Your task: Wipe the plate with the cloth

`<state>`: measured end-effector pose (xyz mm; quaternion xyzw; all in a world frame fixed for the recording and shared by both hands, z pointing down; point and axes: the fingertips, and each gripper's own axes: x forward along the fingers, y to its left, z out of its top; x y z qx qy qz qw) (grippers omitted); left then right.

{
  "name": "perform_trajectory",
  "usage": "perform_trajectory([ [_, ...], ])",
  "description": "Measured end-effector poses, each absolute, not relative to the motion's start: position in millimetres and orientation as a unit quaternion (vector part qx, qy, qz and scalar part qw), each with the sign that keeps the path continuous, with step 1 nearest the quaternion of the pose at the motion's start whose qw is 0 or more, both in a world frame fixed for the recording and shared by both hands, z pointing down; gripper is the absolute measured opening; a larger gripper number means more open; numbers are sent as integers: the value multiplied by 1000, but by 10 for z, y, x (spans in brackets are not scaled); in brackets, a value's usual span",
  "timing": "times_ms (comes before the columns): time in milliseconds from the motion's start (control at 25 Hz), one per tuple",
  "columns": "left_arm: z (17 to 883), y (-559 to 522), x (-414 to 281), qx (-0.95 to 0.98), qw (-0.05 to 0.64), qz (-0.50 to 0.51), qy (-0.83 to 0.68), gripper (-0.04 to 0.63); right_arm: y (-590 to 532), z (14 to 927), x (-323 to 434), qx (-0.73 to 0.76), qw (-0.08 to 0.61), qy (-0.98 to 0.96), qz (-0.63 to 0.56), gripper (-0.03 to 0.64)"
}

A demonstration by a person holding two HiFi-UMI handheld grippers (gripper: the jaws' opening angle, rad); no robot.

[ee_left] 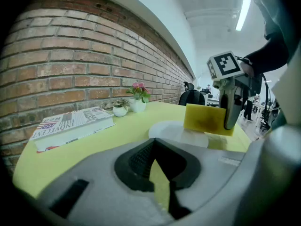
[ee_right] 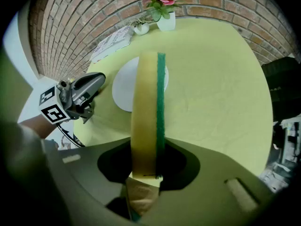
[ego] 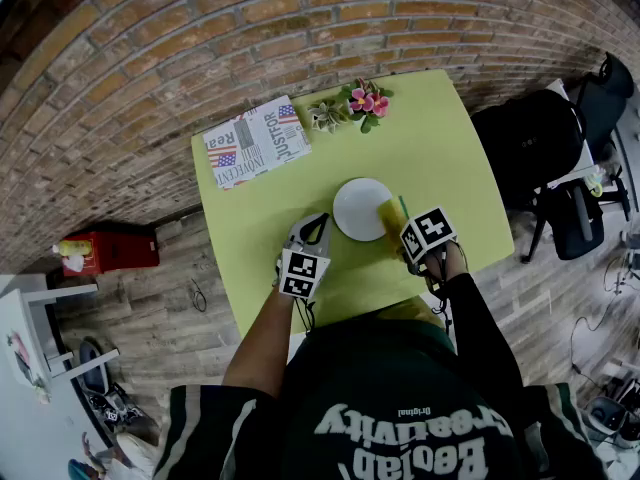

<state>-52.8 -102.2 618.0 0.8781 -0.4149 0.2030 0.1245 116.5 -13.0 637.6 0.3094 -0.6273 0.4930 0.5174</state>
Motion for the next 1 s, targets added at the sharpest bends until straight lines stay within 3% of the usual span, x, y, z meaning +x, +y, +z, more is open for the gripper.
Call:
perform_trajectory([
  [600,6157,-1014,-530,882,126,198,-409,2,-155,6349,1480,352,526,-606,481,135],
  [1000,6150,-1012,-521,884,124,193,-407,2,-226,6206,903,312,504,-659,464,137],
])
